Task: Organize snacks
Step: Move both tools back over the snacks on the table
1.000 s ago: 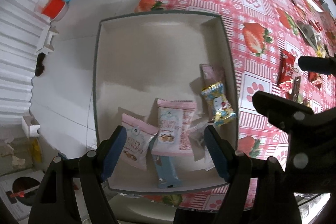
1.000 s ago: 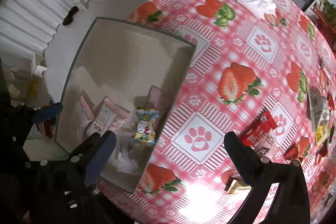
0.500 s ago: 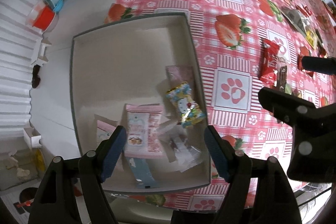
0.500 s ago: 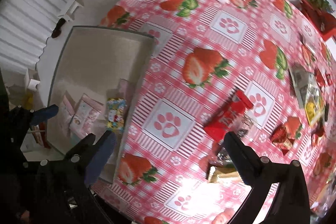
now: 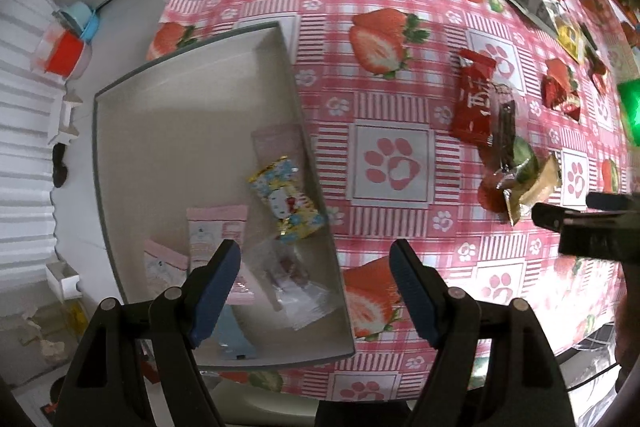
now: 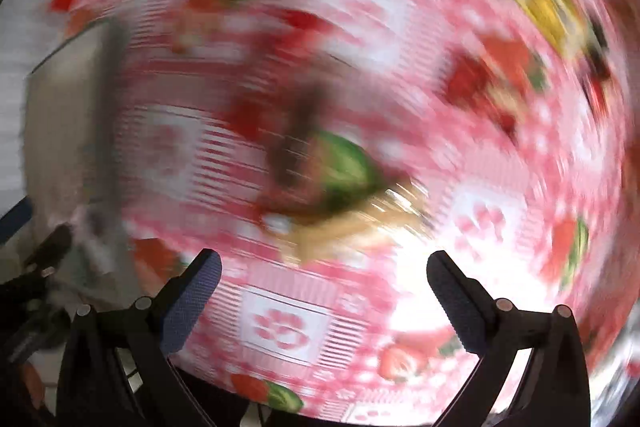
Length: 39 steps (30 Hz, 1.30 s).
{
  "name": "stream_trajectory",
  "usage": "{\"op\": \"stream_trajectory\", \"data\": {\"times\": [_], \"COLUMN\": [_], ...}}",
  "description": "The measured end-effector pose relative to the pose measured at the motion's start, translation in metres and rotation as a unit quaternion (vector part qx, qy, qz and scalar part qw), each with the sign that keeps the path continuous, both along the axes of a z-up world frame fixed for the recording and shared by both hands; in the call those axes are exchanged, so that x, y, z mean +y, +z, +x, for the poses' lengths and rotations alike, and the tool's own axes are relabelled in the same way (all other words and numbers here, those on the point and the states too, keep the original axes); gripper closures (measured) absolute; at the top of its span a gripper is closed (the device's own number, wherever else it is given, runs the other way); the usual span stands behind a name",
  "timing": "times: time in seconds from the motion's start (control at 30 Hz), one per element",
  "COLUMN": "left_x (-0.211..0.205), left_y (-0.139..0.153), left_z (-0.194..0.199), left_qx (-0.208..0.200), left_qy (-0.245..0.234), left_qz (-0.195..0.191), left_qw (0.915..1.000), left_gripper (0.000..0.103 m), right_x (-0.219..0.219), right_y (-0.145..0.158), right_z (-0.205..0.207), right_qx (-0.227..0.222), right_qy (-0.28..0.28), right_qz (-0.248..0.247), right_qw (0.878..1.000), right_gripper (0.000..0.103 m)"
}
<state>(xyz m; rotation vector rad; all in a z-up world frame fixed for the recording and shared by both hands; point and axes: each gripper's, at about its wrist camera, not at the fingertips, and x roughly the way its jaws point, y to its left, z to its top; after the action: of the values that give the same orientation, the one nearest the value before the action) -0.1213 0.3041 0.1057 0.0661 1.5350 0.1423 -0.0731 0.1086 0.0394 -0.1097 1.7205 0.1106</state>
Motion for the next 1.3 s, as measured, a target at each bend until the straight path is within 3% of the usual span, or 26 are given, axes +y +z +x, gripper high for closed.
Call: {"op": "stream_trajectory", "data": {"times": [0.1,0.33,0.6,0.8,1.13,1.3], "left_x": [-0.010,-0.021,-0.027,-0.034,-0.052,-0.059], "left_y": [-0.001,0.008,0.014,0.013,0.008,0.007], "left_z": [0.001,0.011,0.021,0.025,0.033,0.035], "left_qx": [-0.004,-0.021,-0.028,-0.024,-0.015,-0.013], "left_qy": [-0.009,-0.011,-0.012,-0.022,-0.041,-0.050], "left_qz": [0.009,0.032,0.045,0.049,0.052,0.075], "left_qw": [0.9999,0.9992,0.9985,0.9982,0.9977,0.9958], "left_gripper": [0.023,0.023,0.023,0.023,0.023,0.023], "right_x": [-0.026,-0.041,-0.021,-0.016,-0.080,-0.099], "right_y": [-0.010,0.000,-0.013,-0.027,-0.036,-0.034], "right_z": [-0.003,0.003,0.022,0.012,-0.017,-0.021], "right_qx": [0.008,-0.049,-0.037,-0.018,-0.007,-0.004], "right_qy": [-0.047,-0.105,-0.077,-0.055,-0.072,-0.070], "right_qz": [-0.005,0.012,0.015,0.004,-0.020,-0.019], "right_qw": [0.999,0.993,0.996,0.998,0.997,0.997], "right_gripper": [0.000,0.000,0.000,0.000,0.000,0.000]}}
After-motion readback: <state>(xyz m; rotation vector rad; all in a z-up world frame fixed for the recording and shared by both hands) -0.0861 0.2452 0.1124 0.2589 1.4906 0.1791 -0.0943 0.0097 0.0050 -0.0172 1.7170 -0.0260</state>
